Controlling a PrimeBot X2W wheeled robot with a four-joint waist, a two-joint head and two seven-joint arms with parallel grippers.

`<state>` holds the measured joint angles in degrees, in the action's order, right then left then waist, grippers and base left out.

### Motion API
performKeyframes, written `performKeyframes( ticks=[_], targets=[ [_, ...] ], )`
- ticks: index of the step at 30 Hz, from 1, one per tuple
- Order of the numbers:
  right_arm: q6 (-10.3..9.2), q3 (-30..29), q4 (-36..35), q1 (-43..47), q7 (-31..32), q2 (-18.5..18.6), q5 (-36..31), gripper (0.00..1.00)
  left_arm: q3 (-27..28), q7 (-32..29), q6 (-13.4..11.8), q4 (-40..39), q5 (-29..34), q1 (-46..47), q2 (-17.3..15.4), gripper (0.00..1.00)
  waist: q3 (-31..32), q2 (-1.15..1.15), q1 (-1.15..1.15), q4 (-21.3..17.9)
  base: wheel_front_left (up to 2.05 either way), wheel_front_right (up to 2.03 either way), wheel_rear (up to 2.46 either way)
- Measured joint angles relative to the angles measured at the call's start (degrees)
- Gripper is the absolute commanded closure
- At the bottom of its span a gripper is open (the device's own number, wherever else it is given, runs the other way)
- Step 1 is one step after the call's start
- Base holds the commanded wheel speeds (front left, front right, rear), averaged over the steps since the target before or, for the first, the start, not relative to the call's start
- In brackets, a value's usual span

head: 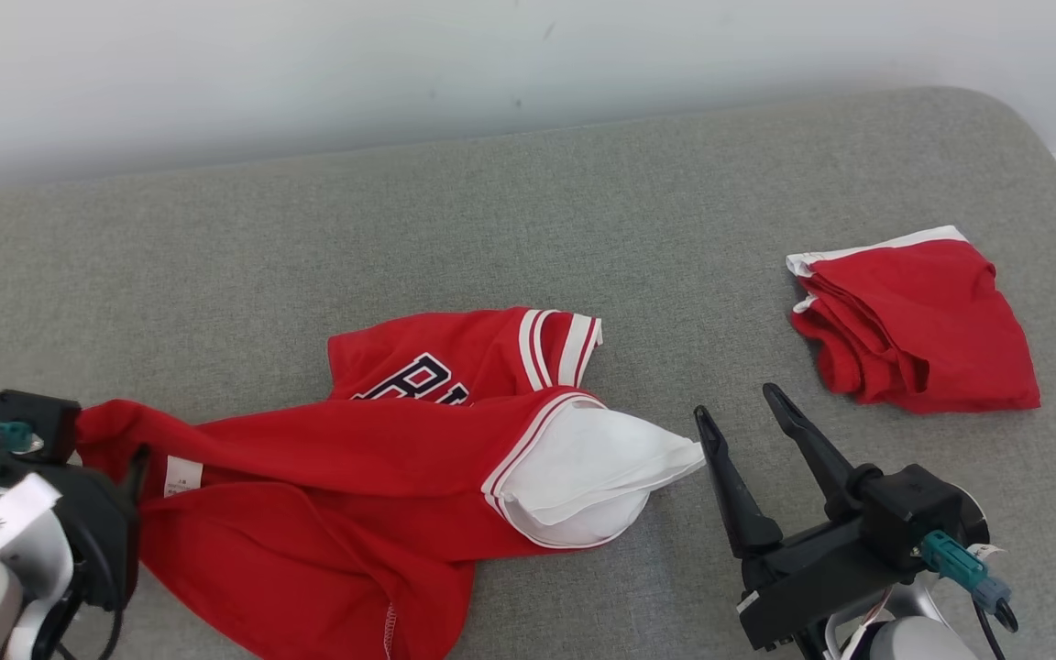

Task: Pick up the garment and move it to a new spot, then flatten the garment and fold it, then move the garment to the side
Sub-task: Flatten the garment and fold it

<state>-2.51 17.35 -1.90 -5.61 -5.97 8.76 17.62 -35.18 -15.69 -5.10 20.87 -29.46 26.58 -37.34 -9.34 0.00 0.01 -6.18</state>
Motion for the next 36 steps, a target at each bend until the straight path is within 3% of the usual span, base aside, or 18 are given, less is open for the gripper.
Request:
performKeyframes(
  ticks=[3, 14, 25, 31, 36],
  targets=[
    [-0.01, -0.73, 0.70, -0.02, -0.05, 0.04, 0.00, 0.00, -0.93, -0.41, -0.18, 3.04, 0.85, 0.89, 1.91, 0.00, -0.23, 0.00, 0.00, 0.01, 0.00, 0.00, 0.00],
    [-0.09, -1.37, 1.89, 0.36, -0.60, 0.10, 0.01, 0.00, 1.93, 4.49, -1.46, 5.11, 2.40, 0.59, 3.16, 0.00, 1.71, 0.00, 0.00, 2.56, 0.00, 0.00, 0.00],
    [-0.60, -4.39, 3.25, 0.74, -2.46, 0.67, 1.29, 0.00, 11.74, 22.04, -2.01, -10.25, -1.41, -9.50, 11.78, 0.00, 5.47, 0.00, -0.01, 6.02, 0.00, 0.00, 0.00],
    [-1.58, -7.86, 4.26, 3.77, -4.12, 1.65, 2.09, 0.00, 11.71, 28.82, -2.01, -15.69, -0.96, -15.51, 18.12, 0.00, 7.73, 0.00, -0.01, 8.35, 0.00, 0.00, 0.00],
    [-2.30, -10.33, 4.10, 6.09, -4.71, 2.09, 2.65, 0.00, 11.11, 29.42, -2.01, -17.77, -0.33, -19.63, 19.61, 0.00, 9.52, 0.00, -0.01, 10.38, 0.00, 0.00, 0.00]
  ],
)
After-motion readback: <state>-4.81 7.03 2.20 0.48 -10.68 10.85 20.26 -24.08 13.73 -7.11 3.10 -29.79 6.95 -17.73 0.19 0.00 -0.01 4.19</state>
